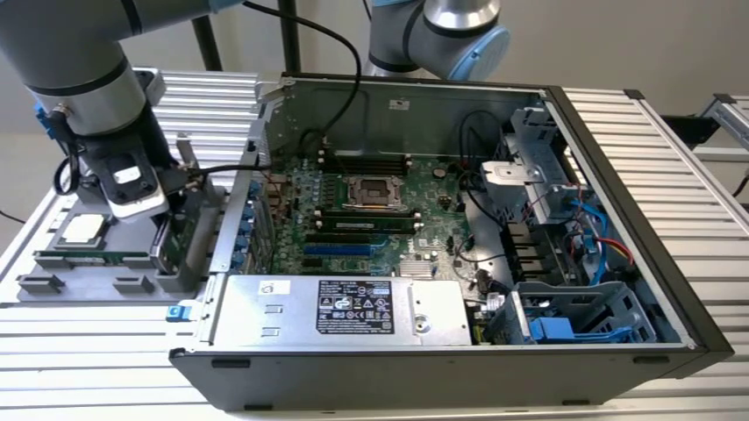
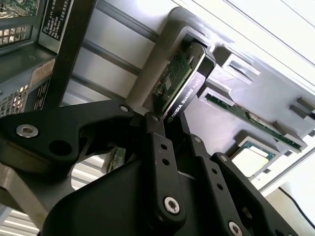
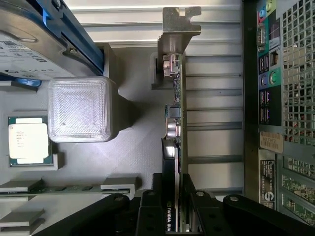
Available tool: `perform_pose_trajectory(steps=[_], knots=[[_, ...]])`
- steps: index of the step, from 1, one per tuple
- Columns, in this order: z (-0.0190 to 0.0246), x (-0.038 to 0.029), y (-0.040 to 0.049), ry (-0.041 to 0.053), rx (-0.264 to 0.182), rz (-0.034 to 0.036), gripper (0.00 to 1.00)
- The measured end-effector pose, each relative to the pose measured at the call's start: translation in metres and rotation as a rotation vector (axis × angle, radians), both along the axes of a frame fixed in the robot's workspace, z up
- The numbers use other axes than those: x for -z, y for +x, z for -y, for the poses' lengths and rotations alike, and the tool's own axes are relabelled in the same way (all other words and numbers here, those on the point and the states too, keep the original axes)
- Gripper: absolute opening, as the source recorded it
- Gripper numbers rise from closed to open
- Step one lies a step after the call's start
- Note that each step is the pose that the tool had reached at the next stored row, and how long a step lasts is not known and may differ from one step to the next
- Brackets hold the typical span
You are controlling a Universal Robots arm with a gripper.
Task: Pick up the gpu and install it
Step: 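Pick up the gpu and move the gpu toward the slot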
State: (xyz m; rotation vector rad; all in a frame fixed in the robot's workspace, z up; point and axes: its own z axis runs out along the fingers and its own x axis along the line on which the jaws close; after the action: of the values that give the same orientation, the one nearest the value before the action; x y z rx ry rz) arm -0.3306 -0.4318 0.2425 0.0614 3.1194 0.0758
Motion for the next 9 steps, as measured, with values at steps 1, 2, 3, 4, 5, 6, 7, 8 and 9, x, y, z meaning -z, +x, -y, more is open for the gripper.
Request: perform_pose_trajectory(steps=[1,2,3,4,5,6,7,8,9], knots=[[0.0,-0.0009,0.0,0.0,0.0,0.0,0.0],[0.0,-0.0019,0.0,0.0,0.0,0.0,0.0],[0.0,-0.0029,0.0,0.0,0.0,0.0,0.0],[0.0,-0.0039,0.0,-0.0001,0.0,0.0,0.0],[0.0,-0.0047,0.0,-0.0001,0.0,-0.0001,0.0],[0.0,-0.0051,0.0,0.0,0.0,0.0001,0.0],[0.0,-0.0055,0.0,0.0001,0.0,0.0002,0.0],[0.0,-0.0059,0.0,0.0,0.0,0.0,0.0],[0.0,-0.0063,0.0,0.0,0.0,-0.0001,0.0]])
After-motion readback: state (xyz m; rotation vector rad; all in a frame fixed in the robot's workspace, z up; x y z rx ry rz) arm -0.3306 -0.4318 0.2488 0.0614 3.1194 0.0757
